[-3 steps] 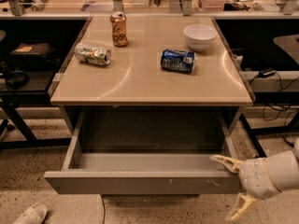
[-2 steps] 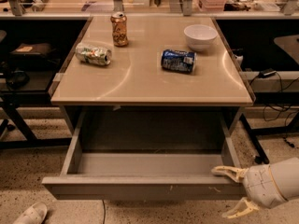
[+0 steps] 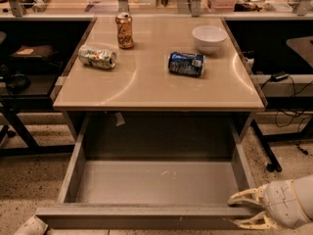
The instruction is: Open top drawer
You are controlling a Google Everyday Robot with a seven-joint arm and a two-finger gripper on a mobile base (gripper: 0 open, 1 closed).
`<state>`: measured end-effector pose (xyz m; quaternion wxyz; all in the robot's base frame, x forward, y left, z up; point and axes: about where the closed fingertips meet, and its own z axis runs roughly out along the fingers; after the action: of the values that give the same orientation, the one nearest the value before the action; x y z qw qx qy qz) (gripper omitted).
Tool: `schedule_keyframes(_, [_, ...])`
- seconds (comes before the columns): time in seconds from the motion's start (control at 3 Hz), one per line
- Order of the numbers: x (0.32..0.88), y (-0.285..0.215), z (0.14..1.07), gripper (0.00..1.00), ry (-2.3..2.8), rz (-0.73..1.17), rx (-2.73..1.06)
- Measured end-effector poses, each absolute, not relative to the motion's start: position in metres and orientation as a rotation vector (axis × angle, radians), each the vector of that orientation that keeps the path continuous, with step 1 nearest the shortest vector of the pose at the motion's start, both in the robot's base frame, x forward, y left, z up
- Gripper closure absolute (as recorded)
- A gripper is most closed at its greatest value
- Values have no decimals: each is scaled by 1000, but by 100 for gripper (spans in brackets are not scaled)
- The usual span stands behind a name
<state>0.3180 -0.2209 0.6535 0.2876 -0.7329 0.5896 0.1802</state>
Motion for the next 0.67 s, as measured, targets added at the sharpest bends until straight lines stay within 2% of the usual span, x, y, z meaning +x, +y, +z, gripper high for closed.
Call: schedule_keyframes(0.67, [318, -221, 653, 16, 1575, 482, -1958])
